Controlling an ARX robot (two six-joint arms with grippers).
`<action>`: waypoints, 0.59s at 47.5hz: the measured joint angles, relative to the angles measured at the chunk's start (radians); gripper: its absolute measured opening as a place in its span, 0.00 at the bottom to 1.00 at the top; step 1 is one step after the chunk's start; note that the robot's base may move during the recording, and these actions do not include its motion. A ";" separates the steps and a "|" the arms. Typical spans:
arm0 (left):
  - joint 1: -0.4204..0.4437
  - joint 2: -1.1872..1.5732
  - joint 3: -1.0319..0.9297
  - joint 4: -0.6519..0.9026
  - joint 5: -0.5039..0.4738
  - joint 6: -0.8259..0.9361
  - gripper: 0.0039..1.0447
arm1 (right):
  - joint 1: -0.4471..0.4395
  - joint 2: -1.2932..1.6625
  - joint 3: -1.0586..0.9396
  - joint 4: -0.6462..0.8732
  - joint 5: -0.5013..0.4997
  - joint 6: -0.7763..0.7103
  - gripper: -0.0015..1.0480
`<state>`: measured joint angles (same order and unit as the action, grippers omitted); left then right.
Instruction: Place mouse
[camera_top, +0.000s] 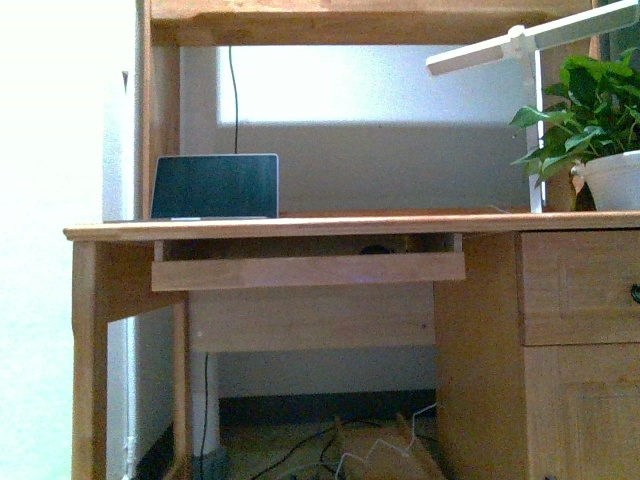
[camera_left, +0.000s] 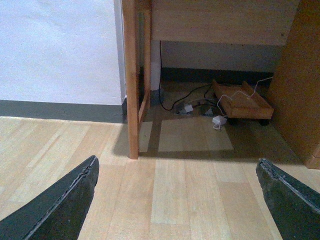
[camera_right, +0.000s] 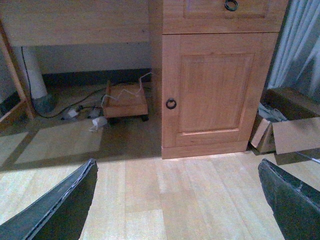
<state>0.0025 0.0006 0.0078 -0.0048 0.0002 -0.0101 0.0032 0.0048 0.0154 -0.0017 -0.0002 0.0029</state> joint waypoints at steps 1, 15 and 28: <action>0.000 0.000 0.000 0.000 0.000 0.000 0.93 | 0.000 0.000 0.000 0.000 0.000 0.000 0.93; 0.000 0.000 0.000 0.000 0.000 0.000 0.93 | 0.000 0.000 0.000 0.000 0.000 0.000 0.93; 0.000 0.000 0.000 0.000 0.000 0.000 0.93 | 0.000 0.000 0.000 0.000 0.000 0.000 0.93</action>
<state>0.0025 0.0006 0.0078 -0.0048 0.0002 -0.0101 0.0032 0.0044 0.0154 -0.0021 -0.0002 0.0029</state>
